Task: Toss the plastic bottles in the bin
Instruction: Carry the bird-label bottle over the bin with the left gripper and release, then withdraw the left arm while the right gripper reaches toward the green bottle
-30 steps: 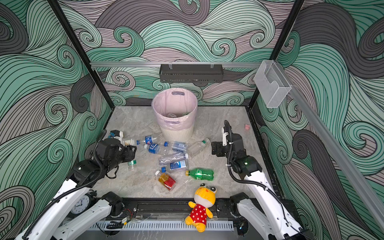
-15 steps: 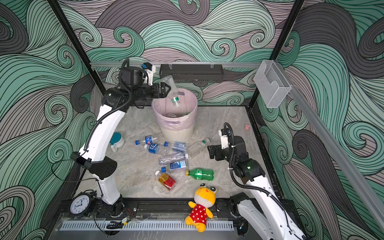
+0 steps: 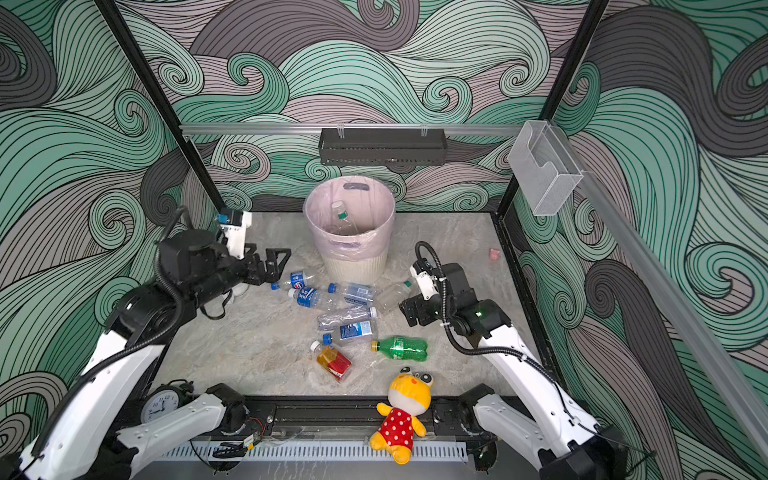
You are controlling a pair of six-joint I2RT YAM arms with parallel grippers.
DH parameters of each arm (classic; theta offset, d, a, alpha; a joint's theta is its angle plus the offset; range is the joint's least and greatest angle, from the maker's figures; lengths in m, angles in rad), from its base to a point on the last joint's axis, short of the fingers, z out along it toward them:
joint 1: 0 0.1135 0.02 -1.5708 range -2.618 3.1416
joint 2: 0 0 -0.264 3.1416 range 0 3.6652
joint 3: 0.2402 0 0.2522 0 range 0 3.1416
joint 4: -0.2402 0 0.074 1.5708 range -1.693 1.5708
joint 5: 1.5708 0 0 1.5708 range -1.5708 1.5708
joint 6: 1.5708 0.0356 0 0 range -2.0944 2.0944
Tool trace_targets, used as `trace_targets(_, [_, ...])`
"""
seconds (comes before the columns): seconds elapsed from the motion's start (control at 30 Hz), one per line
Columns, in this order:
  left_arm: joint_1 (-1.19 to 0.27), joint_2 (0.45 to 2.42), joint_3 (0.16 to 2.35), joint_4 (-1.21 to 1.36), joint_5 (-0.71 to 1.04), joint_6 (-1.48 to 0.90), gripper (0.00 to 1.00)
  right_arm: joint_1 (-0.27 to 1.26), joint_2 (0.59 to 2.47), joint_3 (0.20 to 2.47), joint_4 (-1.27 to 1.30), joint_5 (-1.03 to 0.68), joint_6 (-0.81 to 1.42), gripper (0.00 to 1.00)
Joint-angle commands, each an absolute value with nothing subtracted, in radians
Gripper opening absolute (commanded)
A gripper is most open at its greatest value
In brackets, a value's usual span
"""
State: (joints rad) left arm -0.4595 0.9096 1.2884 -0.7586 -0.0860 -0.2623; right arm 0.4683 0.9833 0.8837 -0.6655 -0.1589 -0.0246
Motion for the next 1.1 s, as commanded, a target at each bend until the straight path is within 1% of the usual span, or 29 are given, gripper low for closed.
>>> trace_targets(0.0, [-0.449,0.849,1.135,-0.797,-0.201,-0.278,0.99,0.516,1.009,0.928,-0.748,-0.173,-0.159,0.93])
trace_targets(0.17, [-0.447,0.694,0.968,-0.805,-0.247,-0.321,0.99,0.584,1.074,0.962,-0.837,-0.165,-0.302,0.93])
trace_targets(0.27, [-0.447,0.645,0.909,-0.807,-0.25,-0.335,0.99,0.619,1.117,0.969,-0.878,-0.145,-0.366,0.94])
trace_targets(0.43, [-0.446,0.599,0.843,-0.81,-0.272,-0.337,0.99,0.664,1.189,0.964,-0.904,-0.123,-0.39,0.93])
trace_targets(0.57, [-0.446,0.581,0.834,-0.812,-0.29,-0.342,0.99,0.707,1.268,0.938,-0.888,-0.105,-0.388,0.9])
trace_targets(0.7, [-0.447,0.569,0.833,-0.81,-0.303,-0.344,0.99,0.741,1.371,0.927,-0.859,-0.1,-0.389,0.83])
trace_targets(0.83, [-0.447,0.569,0.831,-0.819,-0.307,-0.347,0.99,0.759,1.424,0.913,-0.831,-0.108,-0.384,0.82])
trace_targets(1.07, [-0.448,0.568,0.83,-0.82,-0.314,-0.348,0.99,0.776,1.463,0.881,-0.786,-0.1,-0.382,0.81])
